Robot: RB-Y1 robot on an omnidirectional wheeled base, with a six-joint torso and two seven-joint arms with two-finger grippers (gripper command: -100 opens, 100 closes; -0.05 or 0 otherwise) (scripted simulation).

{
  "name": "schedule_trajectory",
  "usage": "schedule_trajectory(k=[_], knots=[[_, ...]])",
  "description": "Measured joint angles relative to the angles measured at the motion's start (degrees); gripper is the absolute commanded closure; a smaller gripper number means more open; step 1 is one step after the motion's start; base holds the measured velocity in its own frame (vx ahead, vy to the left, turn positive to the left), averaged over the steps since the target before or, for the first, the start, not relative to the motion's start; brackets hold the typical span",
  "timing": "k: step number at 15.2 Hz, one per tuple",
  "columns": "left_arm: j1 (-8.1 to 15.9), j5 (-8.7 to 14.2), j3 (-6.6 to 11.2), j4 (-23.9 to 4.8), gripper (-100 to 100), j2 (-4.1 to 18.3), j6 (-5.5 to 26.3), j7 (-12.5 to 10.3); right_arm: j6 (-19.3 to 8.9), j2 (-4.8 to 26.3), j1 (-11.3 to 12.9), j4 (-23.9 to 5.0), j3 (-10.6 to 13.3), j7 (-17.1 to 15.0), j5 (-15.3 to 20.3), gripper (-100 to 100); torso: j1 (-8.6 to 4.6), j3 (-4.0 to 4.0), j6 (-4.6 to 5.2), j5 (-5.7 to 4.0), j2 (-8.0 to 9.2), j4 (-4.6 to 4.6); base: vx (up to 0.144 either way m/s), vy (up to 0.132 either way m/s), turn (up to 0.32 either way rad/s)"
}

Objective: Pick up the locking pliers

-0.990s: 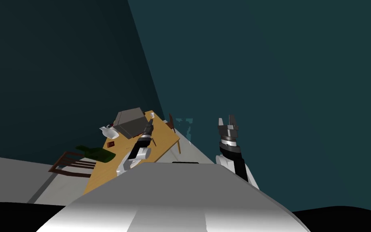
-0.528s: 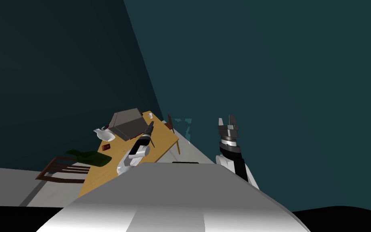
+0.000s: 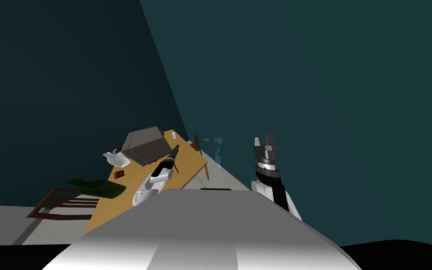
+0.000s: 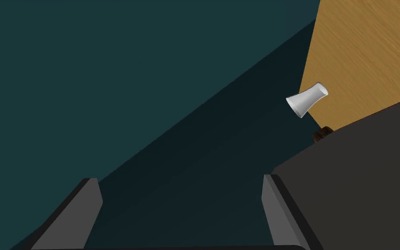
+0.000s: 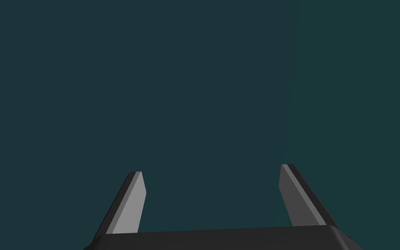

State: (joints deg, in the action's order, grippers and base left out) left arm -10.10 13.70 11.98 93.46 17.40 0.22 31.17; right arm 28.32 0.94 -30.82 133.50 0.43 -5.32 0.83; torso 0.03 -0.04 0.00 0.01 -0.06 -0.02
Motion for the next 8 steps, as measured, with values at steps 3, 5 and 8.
schedule_trajectory(k=[3,5,8], knots=[[1.26,0.6,0.91,-3.01,-100,0.45,3.06,2.51,0.0,0.0,0.0,0.0,0.0,0.0,0.0,0,-0.01,0.01,0.01,0.0,0.01,0.0,0.007,0.002,-0.052],[1.94,1.06,1.4,-4.95,-100,0.95,5.07,4.0,0.0,0.0,0.0,0.0,0.0,0.0,0.0,0,-0.01,0.01,-0.01,0.0,0.02,0.0,0.005,0.002,-0.035],[3.15,1.74,2.16,-8.4,-100,1.56,7.48,6.49,0.0,0.0,0.0,0.0,0.0,0.0,0.0,0,-0.01,0.01,-0.01,0.0,0.02,0.01,0.005,0.002,-0.047]])
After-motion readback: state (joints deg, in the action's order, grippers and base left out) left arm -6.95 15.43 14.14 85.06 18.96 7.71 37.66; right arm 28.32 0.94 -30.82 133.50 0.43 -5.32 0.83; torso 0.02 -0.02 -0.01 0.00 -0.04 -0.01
